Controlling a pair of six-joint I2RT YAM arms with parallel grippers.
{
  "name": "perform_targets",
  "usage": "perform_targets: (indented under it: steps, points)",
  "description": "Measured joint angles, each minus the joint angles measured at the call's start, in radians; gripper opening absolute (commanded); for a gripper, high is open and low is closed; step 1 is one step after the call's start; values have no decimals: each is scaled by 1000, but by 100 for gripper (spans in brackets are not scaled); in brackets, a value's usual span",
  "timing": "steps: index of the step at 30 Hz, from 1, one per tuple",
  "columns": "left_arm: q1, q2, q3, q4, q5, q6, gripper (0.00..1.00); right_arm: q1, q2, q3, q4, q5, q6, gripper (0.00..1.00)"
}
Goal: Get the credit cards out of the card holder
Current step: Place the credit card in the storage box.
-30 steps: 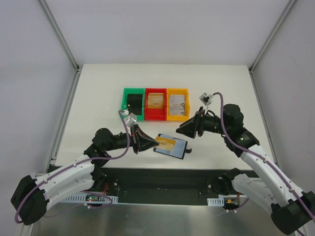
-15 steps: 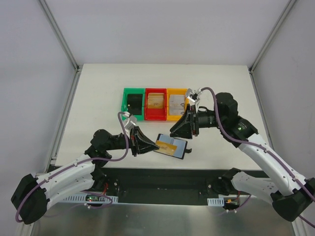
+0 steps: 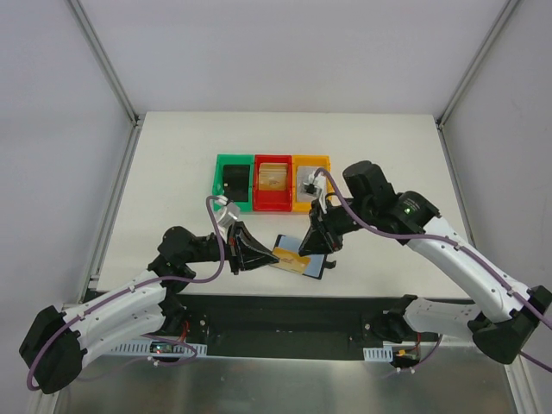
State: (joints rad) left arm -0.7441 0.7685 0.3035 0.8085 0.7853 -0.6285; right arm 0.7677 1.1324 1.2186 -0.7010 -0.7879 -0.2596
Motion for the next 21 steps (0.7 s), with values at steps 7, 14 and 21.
perform_targets:
  steps: [7, 14, 21]
  points:
    - [0, 3, 0, 0, 2, 0, 0, 41, 21, 6, -50, 29, -35, 20]
    - [0, 21, 1, 3, 22, -7, 0, 50, 42, 25, -60, 51, -43, 19]
    - [0, 27, 1, 16, 25, -13, 0, 60, 71, 40, -60, 60, -45, 18]
